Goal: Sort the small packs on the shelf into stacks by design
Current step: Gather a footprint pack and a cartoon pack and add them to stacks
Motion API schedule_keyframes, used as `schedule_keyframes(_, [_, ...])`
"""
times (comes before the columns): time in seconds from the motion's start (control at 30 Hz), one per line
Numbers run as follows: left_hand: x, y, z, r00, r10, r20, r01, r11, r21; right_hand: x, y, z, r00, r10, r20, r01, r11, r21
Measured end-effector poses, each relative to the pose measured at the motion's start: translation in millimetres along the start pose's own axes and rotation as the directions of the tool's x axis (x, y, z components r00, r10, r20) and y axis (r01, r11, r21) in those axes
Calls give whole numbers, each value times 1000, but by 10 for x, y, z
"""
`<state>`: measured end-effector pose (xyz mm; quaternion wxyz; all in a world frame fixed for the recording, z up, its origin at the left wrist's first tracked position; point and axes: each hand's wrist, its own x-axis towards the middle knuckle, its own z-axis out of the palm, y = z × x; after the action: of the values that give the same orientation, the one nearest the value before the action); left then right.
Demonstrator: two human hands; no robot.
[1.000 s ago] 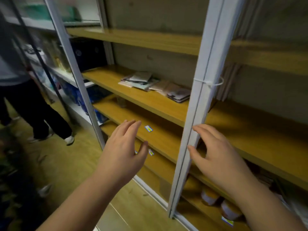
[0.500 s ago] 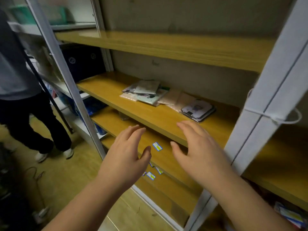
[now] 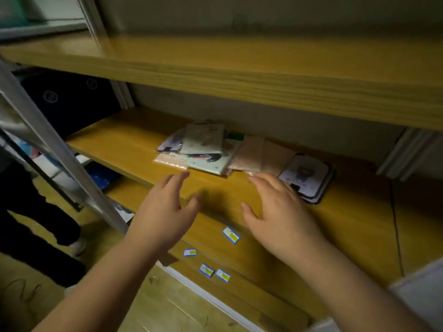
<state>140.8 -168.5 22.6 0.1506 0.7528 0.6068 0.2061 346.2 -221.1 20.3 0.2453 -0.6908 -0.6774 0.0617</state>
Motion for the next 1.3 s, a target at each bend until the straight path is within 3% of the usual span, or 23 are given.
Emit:
schedule_keyframes(0.17, [1038, -302, -15, 1000, 7, -19, -6, 999, 44, 200, -128, 124, 991, 126, -43, -128, 991, -33])
schedule_keyframes(0.27, [1559, -328, 42, 997, -56, 45, 52, 996, 71, 300, -204, 257, 984, 166, -70, -169, 984, -47])
schedule_keyframes(0.43, [1814, -455, 86, 996, 22, 81, -5, 977, -215, 387, -344, 400, 971, 219, -100, -225, 973, -57])
schedule_keyframes(0.5, [1820, -537, 47, 993, -3, 114, 55, 887, -458, 404, -389, 445, 969, 223, -104, -230, 971, -62])
schedule_keyframes(0.6, [1796, -612, -49, 957, -51, 286, 254, 625, -738, 456, -447, 495, 966, 232, -117, -242, 967, -81])
schedule_keyframes(0.73, [1730, -773, -208, 922, -91, 376, 361, 556, -749, 513, -529, 577, 967, 227, -112, -236, 969, -75])
schedule_keyframes(0.93, [1572, -1095, -335, 880, -122, 460, 475, 288, -832, 781, -481, 771, 948, 298, -115, -304, 952, -36])
schedule_keyframes(1.1, [1397, -1178, -427, 900, -190, 392, 429, 233, -873, 1358, -590, 812, 911, 386, -146, -384, 922, 46])
schedule_keyframes(1.3, [1329, -1261, -537, 899, -199, 390, 424, 177, -888, 2087, -793, 1029, 889, 455, 44, -449, 887, -107])
